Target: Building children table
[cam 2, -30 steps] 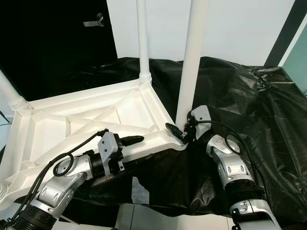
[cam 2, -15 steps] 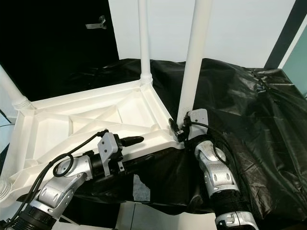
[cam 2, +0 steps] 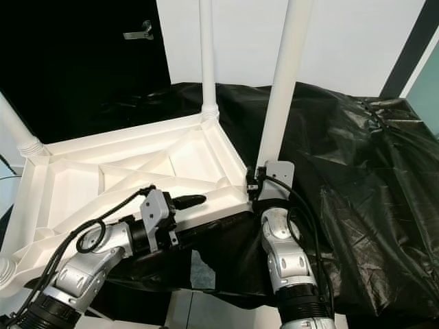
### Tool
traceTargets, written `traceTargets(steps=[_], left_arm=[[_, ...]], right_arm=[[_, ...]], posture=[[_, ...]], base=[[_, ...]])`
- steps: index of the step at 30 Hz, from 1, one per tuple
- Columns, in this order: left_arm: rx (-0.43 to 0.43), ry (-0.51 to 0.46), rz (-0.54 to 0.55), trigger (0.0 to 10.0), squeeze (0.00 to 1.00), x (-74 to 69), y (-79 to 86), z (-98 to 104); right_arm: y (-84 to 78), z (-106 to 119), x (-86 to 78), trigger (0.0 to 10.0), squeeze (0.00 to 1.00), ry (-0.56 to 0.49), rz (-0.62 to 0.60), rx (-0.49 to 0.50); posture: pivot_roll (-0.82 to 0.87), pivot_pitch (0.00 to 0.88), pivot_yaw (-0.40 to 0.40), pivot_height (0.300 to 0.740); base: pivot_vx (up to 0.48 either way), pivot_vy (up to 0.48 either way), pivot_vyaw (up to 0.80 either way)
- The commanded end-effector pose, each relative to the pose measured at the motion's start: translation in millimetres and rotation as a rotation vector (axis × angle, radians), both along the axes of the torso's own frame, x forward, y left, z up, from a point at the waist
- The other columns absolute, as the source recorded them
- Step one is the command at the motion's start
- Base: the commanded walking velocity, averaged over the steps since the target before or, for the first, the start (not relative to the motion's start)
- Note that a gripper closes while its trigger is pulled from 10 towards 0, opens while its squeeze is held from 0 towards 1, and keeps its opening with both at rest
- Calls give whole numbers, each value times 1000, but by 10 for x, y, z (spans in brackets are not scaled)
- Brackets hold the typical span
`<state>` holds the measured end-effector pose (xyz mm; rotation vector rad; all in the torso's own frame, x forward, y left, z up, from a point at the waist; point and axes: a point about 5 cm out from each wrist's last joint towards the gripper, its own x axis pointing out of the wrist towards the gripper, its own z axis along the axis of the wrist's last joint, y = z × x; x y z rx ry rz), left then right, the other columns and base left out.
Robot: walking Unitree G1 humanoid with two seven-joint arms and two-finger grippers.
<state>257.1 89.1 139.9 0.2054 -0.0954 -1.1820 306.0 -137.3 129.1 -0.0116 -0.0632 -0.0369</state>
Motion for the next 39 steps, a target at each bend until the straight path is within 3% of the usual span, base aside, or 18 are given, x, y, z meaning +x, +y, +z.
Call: traceTargets(steps=[1,9,14,15,16,17,18,20,30,31,32,33,34,39], left_arm=[[21,-7,-42,10000,0,-14,-22,8],[19,-6,-38,10000,0,-14,-22,3],[17,-8,-37,10000,0,-15,-25,6],[17,-8,-35,10000,0,-15,-24,6],[17,-8,-35,10000,0,-15,-24,6],[17,-8,-35,10000,0,-15,-23,6],[17,-8,-35,10000,0,-15,-23,6],[17,-5,-46,10000,0,-15,-34,3],[17,-8,-60,10000,0,14,-45,20],[19,-10,-59,10000,0,19,-37,24],[19,-10,-59,10000,0,19,-37,24],[20,-11,-57,10000,0,22,-25,26],[22,-11,-54,10000,0,22,-14,26],[23,-8,-46,10000,0,13,1,17]], right_arm=[[-87,-37,-31,10000,1000,24,-28,18],[-126,41,-90,10000,1000,-39,106,-45],[-253,15,-114,10000,1000,-28,221,-91],[-291,9,-121,10000,357,-21,276,-96],[-291,9,-121,10000,357,-21,276,-96],[-309,24,-118,10000,0,-19,348,-97],[-309,24,-118,10000,0,-19,348,-97],[-312,89,-52,10000,0,-16,502,-91],[-233,179,149,10000,0,-10,671,-210],[-216,167,167,4941,0,-5,692,-231],[-216,167,167,4941,0,-5,692,-231],[-210,145,175,3725,0,6,701,-243],[-216,125,171,0,0,17,713,-242],[-270,86,139,0,0,28,715,-223]], posture=[[48,0,0,740],[44,0,0,740],[44,0,-3,740],[44,0,-1,740],[44,0,-1,740],[42,0,4,740],[42,0,4,740],[28,0,21,740],[32,0,27,740],[35,0,27,740],[35,0,27,740],[40,0,24,740],[44,0,21,740],[45,0,17,740]], base=[[0,0,0],[0,0,0],[0,0,0],[0,0,0],[0,0,0],[0,0,0],[0,0,0],[0,0,0],[0,0,0],[0,0,0],[0,0,0],[0,0,0],[0,0,0],[0,0,0]])
